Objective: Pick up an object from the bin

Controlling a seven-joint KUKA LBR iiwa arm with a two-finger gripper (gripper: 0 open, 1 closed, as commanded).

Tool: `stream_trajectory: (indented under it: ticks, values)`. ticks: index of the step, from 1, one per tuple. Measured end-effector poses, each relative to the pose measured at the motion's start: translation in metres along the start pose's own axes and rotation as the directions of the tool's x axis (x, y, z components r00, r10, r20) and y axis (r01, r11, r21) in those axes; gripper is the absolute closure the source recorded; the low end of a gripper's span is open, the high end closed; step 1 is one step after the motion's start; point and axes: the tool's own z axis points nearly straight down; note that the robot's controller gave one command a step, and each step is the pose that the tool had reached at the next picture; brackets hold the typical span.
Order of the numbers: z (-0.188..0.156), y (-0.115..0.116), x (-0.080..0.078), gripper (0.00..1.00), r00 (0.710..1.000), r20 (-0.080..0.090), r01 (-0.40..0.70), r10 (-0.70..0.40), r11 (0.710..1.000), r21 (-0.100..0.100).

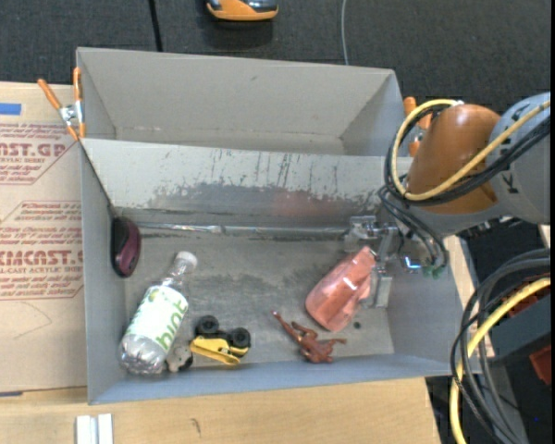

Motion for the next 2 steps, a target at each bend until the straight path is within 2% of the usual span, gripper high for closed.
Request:
stream_trajectory:
  ticks: [1, 2]
  values:
    - [-0.005, 0.0, -0.001, 0.0, 1.0, 0.006, 0.001, -0.001, 1.0, 0.001]
    - [0.027, -0.003, -0.003, 0.0, 0.999, 0.01, 0.039, -0.039, 0.999, 0.003]
